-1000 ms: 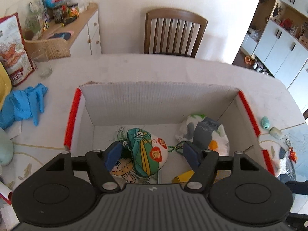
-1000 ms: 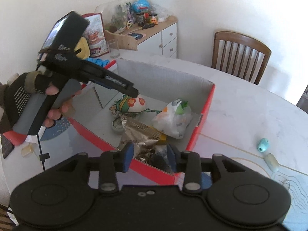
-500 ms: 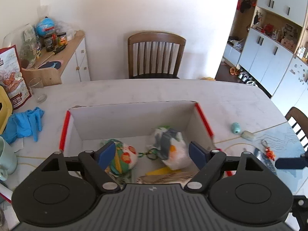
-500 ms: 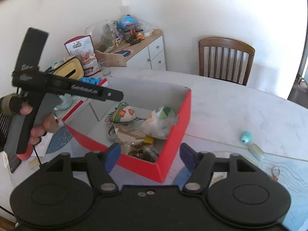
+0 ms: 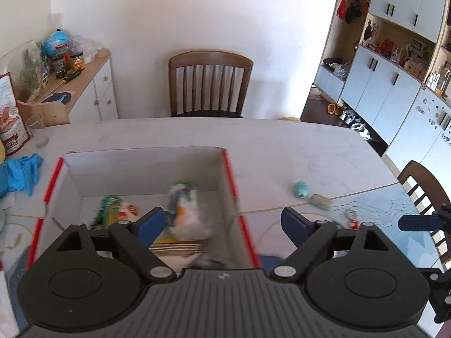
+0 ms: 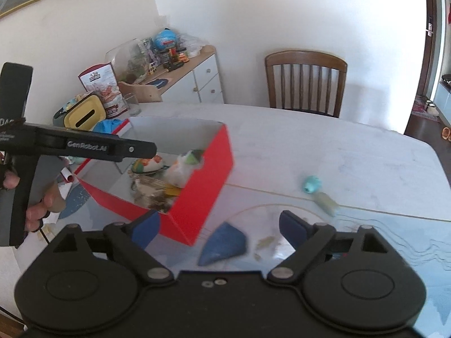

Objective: Organize objects
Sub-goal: 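Move left gripper to the bead bag while right gripper approaches the red dragon keychain, then grasp the clear bead bag with left gripper while right gripper grasps the red dragon keychain, then carry the bead bag and dragon keychain with both grippers over the box, then open both grippers to drop the bead bag and dragon keychain into the box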

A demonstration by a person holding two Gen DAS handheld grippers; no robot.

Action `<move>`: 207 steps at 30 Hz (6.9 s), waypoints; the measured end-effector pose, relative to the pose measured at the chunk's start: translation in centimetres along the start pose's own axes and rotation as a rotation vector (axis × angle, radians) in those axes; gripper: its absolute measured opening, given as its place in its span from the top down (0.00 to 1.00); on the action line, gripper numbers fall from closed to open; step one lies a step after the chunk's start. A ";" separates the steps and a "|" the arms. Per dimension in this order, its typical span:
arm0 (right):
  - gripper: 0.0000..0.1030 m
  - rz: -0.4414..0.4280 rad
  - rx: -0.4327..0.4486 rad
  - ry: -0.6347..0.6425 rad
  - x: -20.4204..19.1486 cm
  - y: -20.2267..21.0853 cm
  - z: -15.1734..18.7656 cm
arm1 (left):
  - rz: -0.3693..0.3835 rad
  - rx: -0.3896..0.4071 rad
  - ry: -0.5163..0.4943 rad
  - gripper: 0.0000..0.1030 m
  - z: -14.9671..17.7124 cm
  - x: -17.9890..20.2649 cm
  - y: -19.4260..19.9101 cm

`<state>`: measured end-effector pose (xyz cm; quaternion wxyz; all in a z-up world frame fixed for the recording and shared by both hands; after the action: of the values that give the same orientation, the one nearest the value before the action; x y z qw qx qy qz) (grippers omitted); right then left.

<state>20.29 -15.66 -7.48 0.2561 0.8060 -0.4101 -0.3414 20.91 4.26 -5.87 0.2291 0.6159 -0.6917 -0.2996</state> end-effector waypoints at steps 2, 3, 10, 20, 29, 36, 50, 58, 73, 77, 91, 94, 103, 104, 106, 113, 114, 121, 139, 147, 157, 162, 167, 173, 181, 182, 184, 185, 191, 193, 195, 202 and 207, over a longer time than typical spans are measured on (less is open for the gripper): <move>0.10 -0.003 0.003 0.001 1.5 0.7 -0.1 | 0.002 0.005 -0.001 0.09 -0.3 1.6 -0.1; 0.10 -0.002 0.005 0.003 2.1 1.0 -0.1 | 0.004 0.007 -0.002 0.08 -0.5 2.4 -0.2; 0.09 0.000 -0.007 0.010 7.3 2.1 -0.1 | 0.018 0.020 -0.026 0.03 -1.0 8.2 -1.9; 0.09 0.033 -0.009 0.019 14.1 2.0 0.3 | 0.033 -0.008 -0.053 0.01 -0.1 14.1 -5.5; 0.10 0.102 -0.032 0.024 20.0 -0.2 1.8 | 0.032 -0.040 -0.105 0.01 2.4 17.6 -9.3; 0.12 0.078 -0.076 0.042 21.8 -3.3 2.9 | 0.015 -0.067 -0.113 0.01 4.2 18.6 -13.0; 0.25 0.028 -0.147 0.155 21.0 -8.9 4.9 | 0.005 -0.104 -0.073 0.01 5.8 18.3 -17.0; 0.33 0.028 -0.123 0.218 20.2 -9.9 5.1 | 0.018 -0.104 -0.051 0.07 6.1 18.2 -17.4; 0.63 0.075 -0.087 0.245 19.7 -9.8 5.0 | 0.022 -0.130 -0.106 0.56 5.8 19.6 -17.3; 0.63 0.100 -0.081 0.252 19.4 -9.4 5.0 | 0.016 -0.142 -0.094 0.59 5.7 19.5 -16.8; 0.65 0.068 -0.042 0.160 16.2 -3.4 2.9 | 0.047 -0.079 -0.011 0.61 4.1 17.9 -10.7; 0.65 0.066 -0.027 0.173 15.0 -2.0 2.5 | 0.061 -0.068 -0.001 0.61 3.9 17.3 -9.2; 0.65 0.046 0.011 0.205 10.6 1.5 1.4 | 0.095 -0.031 0.017 0.61 3.0 13.9 -5.1; 0.65 0.043 0.016 0.211 10.1 1.7 1.2 | 0.096 -0.028 0.017 0.61 2.9 13.4 -4.6; 0.65 0.041 0.025 0.220 9.0 2.0 1.0 | 0.099 -0.020 0.018 0.61 2.9 12.4 -3.7; 0.65 0.017 0.040 0.209 4.9 2.1 0.4 | 0.092 0.005 0.016 0.61 3.0 8.2 -0.5; 0.65 0.013 0.043 0.207 4.3 2.0 0.2 | 0.090 0.010 0.016 0.61 3.1 7.7 0.0; 0.65 -0.028 0.067 0.214 -1.2 1.1 -0.9 | 0.067 0.035 0.016 0.61 3.3 2.5 2.7; 0.65 -0.057 0.073 0.315 -13.1 -6.6 -3.7 | -0.025 0.032 0.021 0.61 4.5 -11.3 3.4; 0.65 -0.032 0.063 0.357 -14.9 -11.1 -5.3 | -0.060 0.008 -0.006 0.61 2.9 -14.7 0.4; 0.65 0.000 0.000 0.364 -14.9 -17.0 -4.6 | -0.062 -0.078 -0.086 0.61 1.6 -15.0 -7.0; 0.65 0.010 -0.055 0.357 -14.2 -19.2 -2.8 | -0.028 -0.122 -0.165 0.61 1.7 -13.8 -10.3; 0.65 0.026 -0.098 0.346 -13.7 -20.3 -1.4 | 0.005 -0.174 -0.208 0.61 2.1 -12.7 -12.9; 0.65 0.048 -0.105 0.352 -13.6 -20.6 -0.5 | 0.036 -0.225 -0.218 0.61 2.7 -12.1 -15.0; 0.62 0.066 -0.098 0.363 -14.1 -20.3 -0.1 | 0.054 -0.239 -0.204 0.61 3.1 -11.9 -15.4; 0.60 0.063 -0.094 0.360 -14.2 -20.1 -0.1 | 0.054 -0.239 -0.204 0.61 3.1 -11.9 -15.3; 0.59 0.059 -0.084 0.358 -14.0 -19.8 -0.5 | 0.044 -0.234 -0.201 0.58 3.0 -12.0 -15.2; 0.58 0.059 -0.080 0.355 -14.1 -19.5 -0.6 | 0.044 -0.228 -0.199 0.56 3.0 -12.0 -14.9; 0.53 0.045 -0.062 0.302 -14.0 -17.4 -1.1 | 0.028 -0.195 -0.207 0.42 2.3 -12.1 -13.4; 0.52 0.047 -0.050 0.295 -14.0 -16.7 -1.3 | 0.022 -0.182 -0.204 0.42 2.1 -12.2 -12.6; 0.51 0.048 -0.038 0.289 -14.0 -15.7 -1.4 | 0.021 -0.168 -0.197 0.42 1.9 -12.1 -11.8; 0.48 0.041 0.008 0.258 -13.2 -12.5 -2.2 | 0.013 -0.119 -0.196 0.42 1.2 -11.5 -8.3; 0.45 0.025 0.033 0.232 -12.5 -9.9 -2.7 | 0.007 -0.082 -0.210 0.41 1.0 -10.3 -5.8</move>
<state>21.75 0.46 -8.41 0.2928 0.8389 -0.3936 -0.2360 25.82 14.20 -10.11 0.1814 0.5687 -0.7012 -0.3900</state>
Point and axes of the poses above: each gripper's, at about its wrist camera, not at the fingertips, and y roughly against the way its jaws point, x to its right, z to its underside, the point moved 7 cm from there along -y, roughly the way its jaws point, and after that the axes turned 13 degrees about -y, right-handed, at the moved point
